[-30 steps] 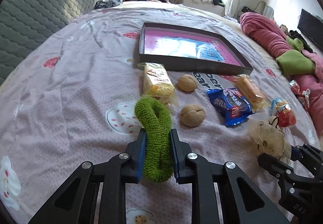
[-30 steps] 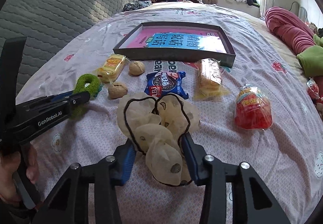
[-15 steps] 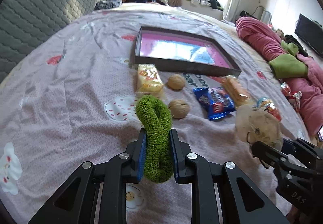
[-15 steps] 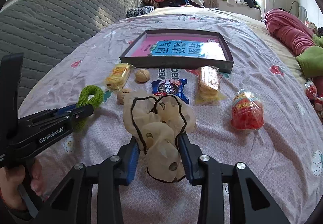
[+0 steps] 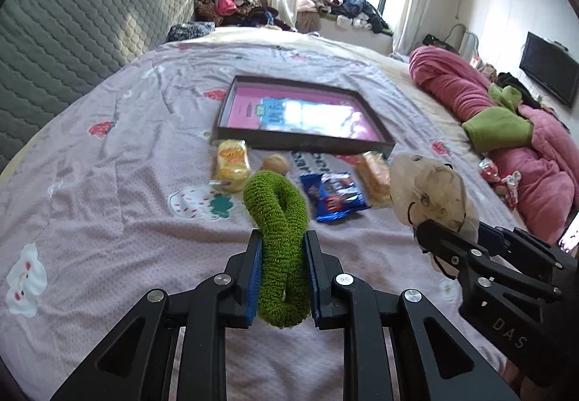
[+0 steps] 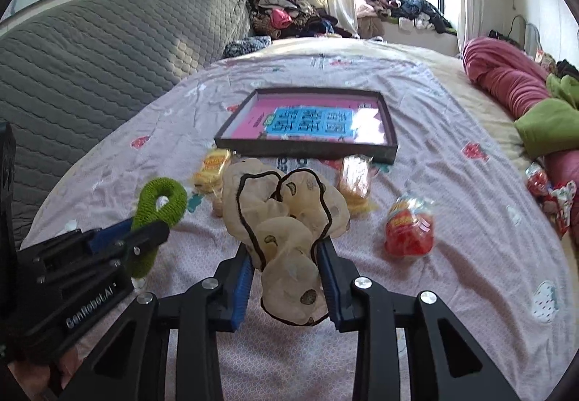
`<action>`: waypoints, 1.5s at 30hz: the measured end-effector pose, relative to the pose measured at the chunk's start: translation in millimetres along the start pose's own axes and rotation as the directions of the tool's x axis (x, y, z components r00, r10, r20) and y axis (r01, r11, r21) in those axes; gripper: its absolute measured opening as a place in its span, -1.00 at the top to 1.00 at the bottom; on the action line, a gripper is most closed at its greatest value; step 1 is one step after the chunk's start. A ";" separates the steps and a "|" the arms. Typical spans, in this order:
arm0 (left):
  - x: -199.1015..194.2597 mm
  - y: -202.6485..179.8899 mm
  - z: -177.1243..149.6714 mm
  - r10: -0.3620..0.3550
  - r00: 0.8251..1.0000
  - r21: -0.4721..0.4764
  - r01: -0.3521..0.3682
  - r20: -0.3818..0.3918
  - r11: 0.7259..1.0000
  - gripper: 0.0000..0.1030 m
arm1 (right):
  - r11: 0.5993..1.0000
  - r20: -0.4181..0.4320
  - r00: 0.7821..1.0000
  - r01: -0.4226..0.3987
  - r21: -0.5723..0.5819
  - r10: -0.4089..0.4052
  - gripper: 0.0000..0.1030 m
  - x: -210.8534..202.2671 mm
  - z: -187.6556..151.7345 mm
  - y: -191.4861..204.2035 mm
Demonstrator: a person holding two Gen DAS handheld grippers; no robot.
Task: Organize objects
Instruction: 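Carry the hair tie and scrunchie with both tools over the pink tray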
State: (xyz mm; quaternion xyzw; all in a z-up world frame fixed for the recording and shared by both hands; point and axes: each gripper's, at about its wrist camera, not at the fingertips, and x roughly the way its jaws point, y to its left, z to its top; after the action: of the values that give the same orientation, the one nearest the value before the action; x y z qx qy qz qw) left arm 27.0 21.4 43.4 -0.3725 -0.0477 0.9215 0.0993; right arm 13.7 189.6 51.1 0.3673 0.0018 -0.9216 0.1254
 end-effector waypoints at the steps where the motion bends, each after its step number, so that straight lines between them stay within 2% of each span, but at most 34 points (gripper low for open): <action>1: -3.3 -3.1 1.4 -0.004 1.000 0.000 0.004 0.008 1.000 0.57 | 1.000 0.006 1.000 0.002 -0.003 -0.002 0.32 -2.6 0.9 -0.3; 12: -28.3 -26.7 16.3 0.065 0.994 0.036 -0.068 0.083 0.997 0.57 | 0.999 0.070 0.996 0.050 -0.003 -0.050 0.32 -27.3 11.7 -9.3; 18: -28.9 -33.8 28.8 0.084 0.991 0.042 -0.089 0.102 0.995 0.56 | 0.998 0.102 0.993 0.059 0.000 -0.059 0.32 -35.1 22.4 -13.9; 36: -6.6 -45.1 94.2 0.114 0.982 0.072 -0.126 0.150 0.989 0.56 | 0.994 0.177 0.981 0.094 -0.048 -0.084 0.32 -26.5 84.6 -22.4; 45: 18.3 -40.3 136.6 0.117 0.980 0.064 -0.129 0.164 0.990 0.56 | 0.992 0.195 0.977 0.103 -0.070 -0.087 0.32 -3.1 121.6 -23.8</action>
State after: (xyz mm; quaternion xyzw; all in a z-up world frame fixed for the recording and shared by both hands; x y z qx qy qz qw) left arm -74.9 62.8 135.6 -0.2959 0.0019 0.9538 0.0520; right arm -71.9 201.8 139.9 0.2710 0.0440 -0.9568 0.0954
